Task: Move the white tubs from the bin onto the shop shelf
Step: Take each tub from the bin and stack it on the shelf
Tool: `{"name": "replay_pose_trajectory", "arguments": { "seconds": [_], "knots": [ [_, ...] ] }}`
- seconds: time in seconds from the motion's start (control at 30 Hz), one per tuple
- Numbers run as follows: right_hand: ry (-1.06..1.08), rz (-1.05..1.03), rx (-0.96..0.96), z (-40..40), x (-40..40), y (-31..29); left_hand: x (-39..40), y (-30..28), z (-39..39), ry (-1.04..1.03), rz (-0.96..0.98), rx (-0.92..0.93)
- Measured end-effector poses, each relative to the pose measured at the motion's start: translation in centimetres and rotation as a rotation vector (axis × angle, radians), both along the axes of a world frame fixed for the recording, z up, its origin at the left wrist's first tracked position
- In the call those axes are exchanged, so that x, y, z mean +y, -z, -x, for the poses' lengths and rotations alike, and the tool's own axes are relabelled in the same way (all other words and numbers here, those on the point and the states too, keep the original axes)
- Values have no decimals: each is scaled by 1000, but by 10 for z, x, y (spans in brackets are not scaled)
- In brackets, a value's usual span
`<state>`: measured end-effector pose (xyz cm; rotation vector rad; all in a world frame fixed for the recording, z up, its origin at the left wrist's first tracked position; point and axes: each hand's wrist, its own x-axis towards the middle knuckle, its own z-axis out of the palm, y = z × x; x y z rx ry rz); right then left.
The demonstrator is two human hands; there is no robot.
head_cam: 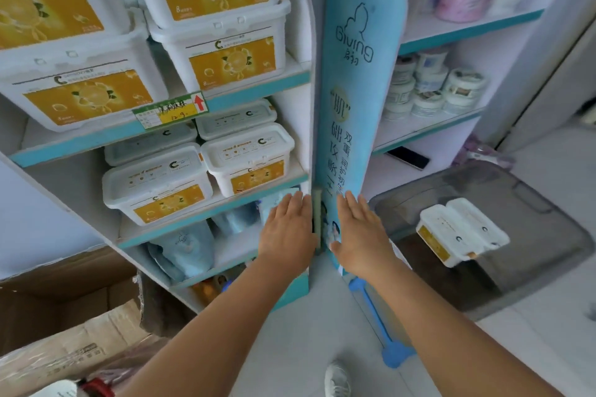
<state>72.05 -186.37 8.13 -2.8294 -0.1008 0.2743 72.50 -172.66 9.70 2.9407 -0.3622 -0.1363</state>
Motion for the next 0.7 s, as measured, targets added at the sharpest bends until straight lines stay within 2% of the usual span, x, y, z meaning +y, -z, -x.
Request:
{"name": "replay_pose_trajectory", "arguments": {
  "seconds": [0.2,0.47,0.7],
  "knots": [
    [171,-9,15,20,-66,14,-67,7,-2,207,2,14],
    [336,-28,106,20,-164,36,-172,29,-33,415,-91,84],
    [443,-67,173,7,-241,66,-248,51,-68,466,-147,145]
  ]
}}
